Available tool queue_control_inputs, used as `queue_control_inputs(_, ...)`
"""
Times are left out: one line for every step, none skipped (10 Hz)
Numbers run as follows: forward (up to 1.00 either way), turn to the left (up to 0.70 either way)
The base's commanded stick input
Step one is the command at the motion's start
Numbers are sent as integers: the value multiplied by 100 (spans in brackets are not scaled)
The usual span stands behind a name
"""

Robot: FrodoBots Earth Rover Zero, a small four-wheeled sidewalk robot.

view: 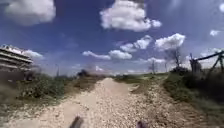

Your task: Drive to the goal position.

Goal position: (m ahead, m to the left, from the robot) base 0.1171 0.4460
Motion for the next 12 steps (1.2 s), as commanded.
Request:
queue_control_inputs(100, -27)
queue_control_inputs(100, -27)
queue_control_inputs(100, -12)
queue_control_inputs(100, 0)
queue_control_inputs(100, 0)
queue_control_inputs(100, 0)
queue_control_inputs(100, 0)
queue_control_inputs(100, 0)
queue_control_inputs(100, 0)
queue_control_inputs(100, 0)
queue_control_inputs(100, 0)
queue_control_inputs(100, 0)
